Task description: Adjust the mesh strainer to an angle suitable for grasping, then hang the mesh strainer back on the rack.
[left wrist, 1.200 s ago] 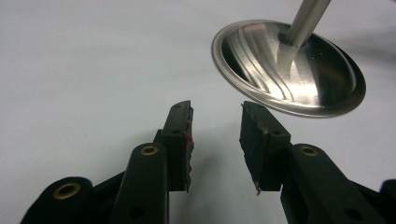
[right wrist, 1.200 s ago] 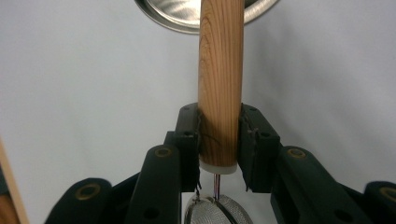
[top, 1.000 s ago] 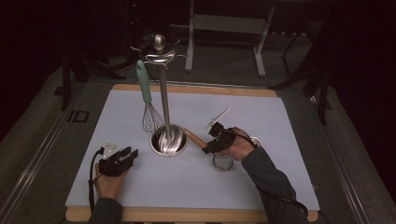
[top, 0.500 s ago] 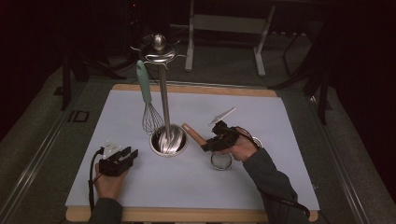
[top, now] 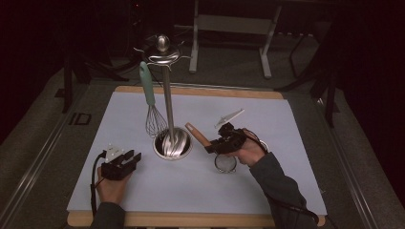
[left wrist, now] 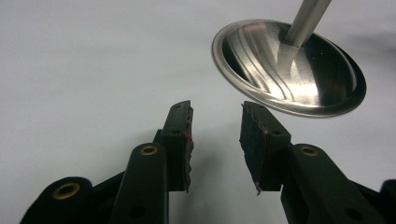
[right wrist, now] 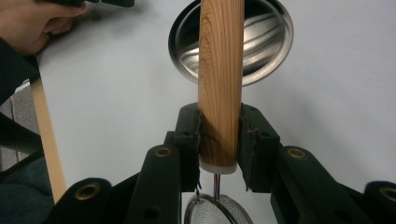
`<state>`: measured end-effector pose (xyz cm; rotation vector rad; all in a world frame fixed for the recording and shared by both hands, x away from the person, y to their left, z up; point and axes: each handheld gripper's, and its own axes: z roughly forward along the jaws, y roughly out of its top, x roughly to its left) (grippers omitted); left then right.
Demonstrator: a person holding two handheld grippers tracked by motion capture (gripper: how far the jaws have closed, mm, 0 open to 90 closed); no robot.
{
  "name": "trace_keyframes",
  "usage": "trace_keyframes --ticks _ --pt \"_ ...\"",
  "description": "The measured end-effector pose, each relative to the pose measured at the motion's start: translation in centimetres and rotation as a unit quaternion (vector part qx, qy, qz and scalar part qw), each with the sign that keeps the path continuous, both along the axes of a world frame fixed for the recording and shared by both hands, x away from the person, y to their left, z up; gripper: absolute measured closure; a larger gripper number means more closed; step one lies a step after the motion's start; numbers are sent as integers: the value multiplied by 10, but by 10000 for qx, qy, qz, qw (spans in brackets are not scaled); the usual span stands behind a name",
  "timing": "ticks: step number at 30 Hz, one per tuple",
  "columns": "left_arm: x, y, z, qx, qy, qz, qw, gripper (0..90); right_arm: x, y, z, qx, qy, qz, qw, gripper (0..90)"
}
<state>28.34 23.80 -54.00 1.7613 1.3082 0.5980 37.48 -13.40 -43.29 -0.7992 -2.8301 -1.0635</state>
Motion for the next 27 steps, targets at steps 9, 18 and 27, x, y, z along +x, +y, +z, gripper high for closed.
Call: trace_keyframes --ticks 9,18,27 --pt "0 0 0 -4 8 2 10000 640 -3 -5 6 235 -140 -51 9996 714" --pt "0 0 0 -1 -4 -3 10000 640 -8 -8 15 411 -330 -79 9986 715" --pt "0 0 0 2 -9 0 10000 640 -15 -11 26 698 -526 -115 9961 714"
